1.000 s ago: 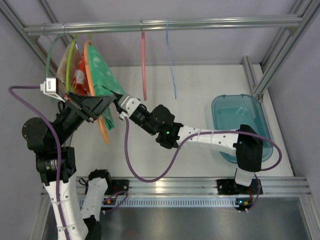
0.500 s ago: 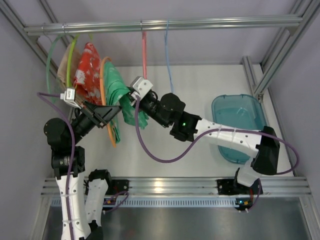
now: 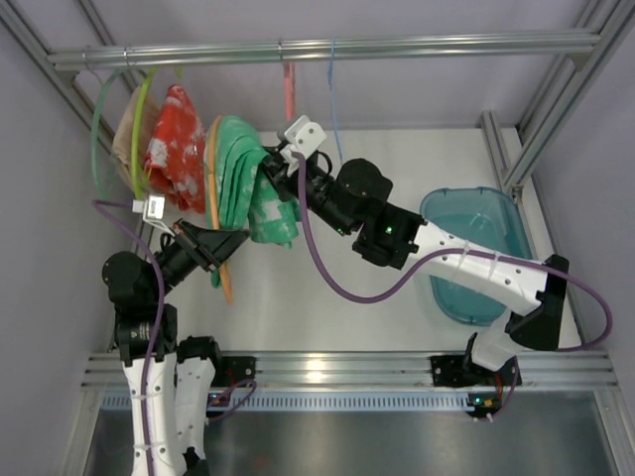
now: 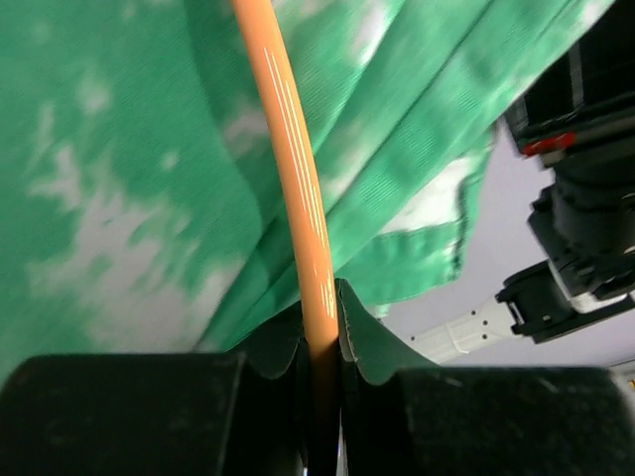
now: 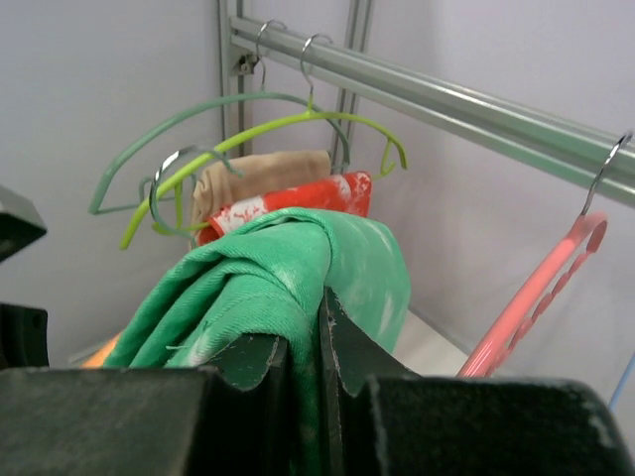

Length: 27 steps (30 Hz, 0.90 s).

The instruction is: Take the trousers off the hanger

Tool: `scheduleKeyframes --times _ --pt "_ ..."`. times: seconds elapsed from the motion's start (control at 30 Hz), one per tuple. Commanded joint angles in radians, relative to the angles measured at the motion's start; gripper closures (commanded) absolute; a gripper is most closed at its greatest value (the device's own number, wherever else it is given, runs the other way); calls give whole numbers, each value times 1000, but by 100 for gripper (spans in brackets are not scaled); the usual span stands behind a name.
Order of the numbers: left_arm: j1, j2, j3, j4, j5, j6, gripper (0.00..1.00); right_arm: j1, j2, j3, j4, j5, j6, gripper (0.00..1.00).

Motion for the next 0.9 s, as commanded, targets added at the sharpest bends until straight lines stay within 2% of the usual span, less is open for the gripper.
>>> scheduleKeyframes --times 0.0,0.33,0.7,0.87 --pt "4 -20 -42 -42 -21 77 100 -16 -87 159 217 4 14 100" --pt "4 -69 -111 -138 -64 143 100 -17 -101 266 199 36 -5 100" --pt "4 -70 -144 -212 -117 221 100 -16 -202 268 122 49 46 100" --pt "2 -73 -170 -275 -189 273 100 -16 -242 251 98 29 67 100"
